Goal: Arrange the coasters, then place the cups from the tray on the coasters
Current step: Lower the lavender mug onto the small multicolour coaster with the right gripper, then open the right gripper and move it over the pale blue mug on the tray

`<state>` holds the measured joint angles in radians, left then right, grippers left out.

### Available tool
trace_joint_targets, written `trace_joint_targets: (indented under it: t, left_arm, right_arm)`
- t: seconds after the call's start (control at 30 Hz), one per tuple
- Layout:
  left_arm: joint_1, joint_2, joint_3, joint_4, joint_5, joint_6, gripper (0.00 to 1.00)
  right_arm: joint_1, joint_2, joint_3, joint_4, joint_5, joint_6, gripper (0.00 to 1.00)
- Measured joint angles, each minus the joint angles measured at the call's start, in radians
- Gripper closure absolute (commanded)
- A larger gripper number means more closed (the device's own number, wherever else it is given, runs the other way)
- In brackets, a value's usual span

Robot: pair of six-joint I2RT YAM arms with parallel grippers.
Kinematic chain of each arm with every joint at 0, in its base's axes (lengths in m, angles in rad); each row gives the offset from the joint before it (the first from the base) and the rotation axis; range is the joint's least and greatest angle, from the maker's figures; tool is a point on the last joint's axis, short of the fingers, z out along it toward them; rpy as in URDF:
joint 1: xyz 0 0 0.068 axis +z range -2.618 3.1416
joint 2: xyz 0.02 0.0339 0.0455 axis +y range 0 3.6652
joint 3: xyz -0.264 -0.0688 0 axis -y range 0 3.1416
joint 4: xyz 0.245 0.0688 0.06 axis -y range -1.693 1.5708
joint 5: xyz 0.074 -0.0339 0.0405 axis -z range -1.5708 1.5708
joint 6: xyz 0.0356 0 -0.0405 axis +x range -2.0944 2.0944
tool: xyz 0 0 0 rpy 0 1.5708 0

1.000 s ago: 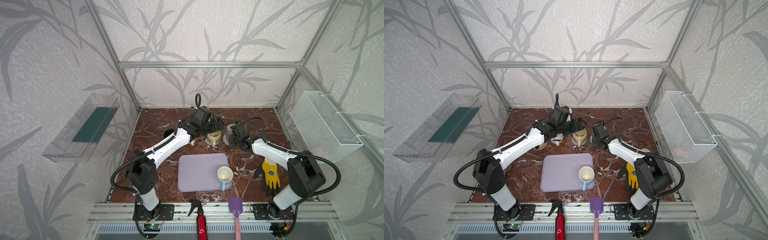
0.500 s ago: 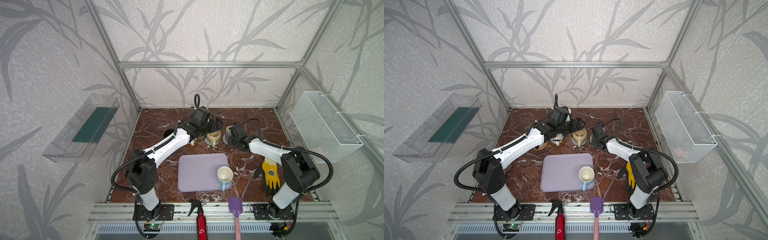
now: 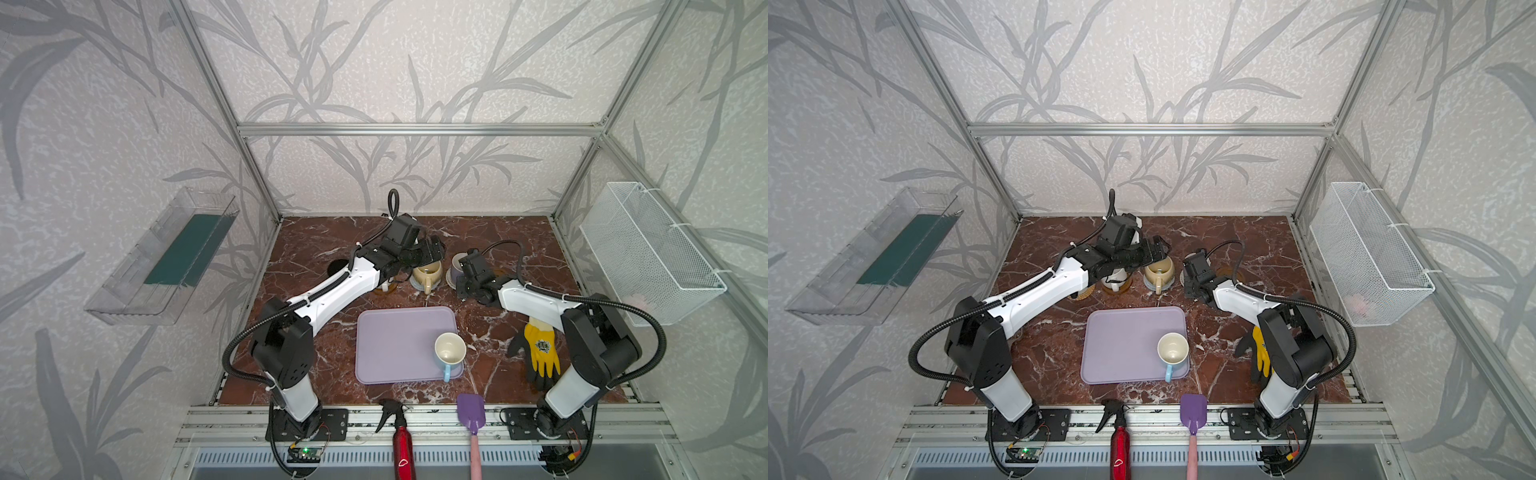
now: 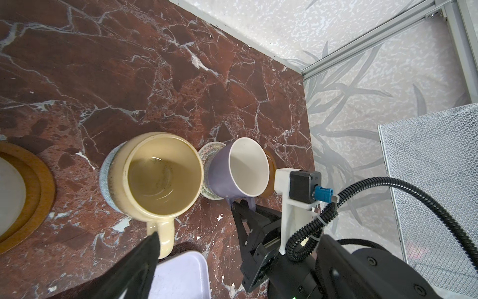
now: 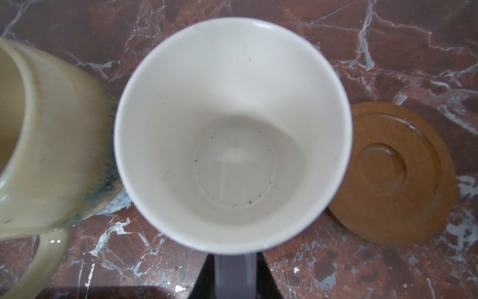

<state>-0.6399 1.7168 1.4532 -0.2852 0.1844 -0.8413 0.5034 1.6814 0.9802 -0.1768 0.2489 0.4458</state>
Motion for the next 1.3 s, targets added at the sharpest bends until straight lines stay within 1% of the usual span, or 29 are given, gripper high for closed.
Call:
trace_joint_targets:
  t: [0.17, 0.3, 0.47, 0.5, 0.53, 0.57, 0.6, 0.8, 1.0, 1.13, 1.3]
  left_arm:
    - [0.000, 0.000, -0.017, 0.010, 0.000, -0.007, 0.03]
    - [0.000, 0.000, -0.018, 0.012, 0.000, -0.008, 0.02]
    - [0.000, -0.003, -0.019, 0.016, -0.001, -0.008, 0.01]
    - [0.000, -0.006, -0.021, 0.016, -0.004, -0.008, 0.01]
    - [0.000, -0.012, -0.024, 0.013, -0.009, -0.008, 0.01]
    - [0.000, -0.019, -0.029, 0.011, -0.015, -0.008, 0.01]
    - [0.000, -0.028, -0.034, 0.009, -0.020, -0.008, 0.01]
    - [0.000, -0.100, -0.061, 0.013, -0.022, -0.008, 0.01]
    - [0.000, -0.167, -0.103, 0.009, -0.007, -0.003, 0.01]
    - [0.000, -0.219, -0.161, -0.015, 0.010, 0.021, 0.01]
    - [0.000, -0.299, -0.264, -0.061, 0.043, 0.047, 0.01]
  right_arm:
    - [0.002, 0.001, 0.000, -0.040, -0.015, -0.001, 0.66]
    - [0.002, 0.001, 0.001, -0.051, -0.024, 0.002, 0.48]
    - [0.004, -0.004, 0.006, -0.076, -0.030, 0.002, 0.36]
    - [0.004, -0.010, 0.006, -0.080, -0.031, 0.002, 0.31]
    - [0.005, -0.022, 0.006, -0.086, -0.032, 0.000, 0.10]
    - [0.005, -0.038, 0.006, -0.090, -0.035, 0.001, 0.08]
    - [0.005, -0.055, 0.006, -0.092, -0.038, -0.003, 0.01]
    - [0.006, -0.184, 0.012, -0.153, -0.040, -0.046, 0.01]
    - [0.004, -0.382, 0.011, -0.181, -0.039, -0.105, 0.01]
    - [-0.006, -0.517, -0.008, -0.204, -0.095, -0.132, 0.01]
    - [-0.006, -0.611, -0.015, -0.306, -0.191, -0.132, 0.01]
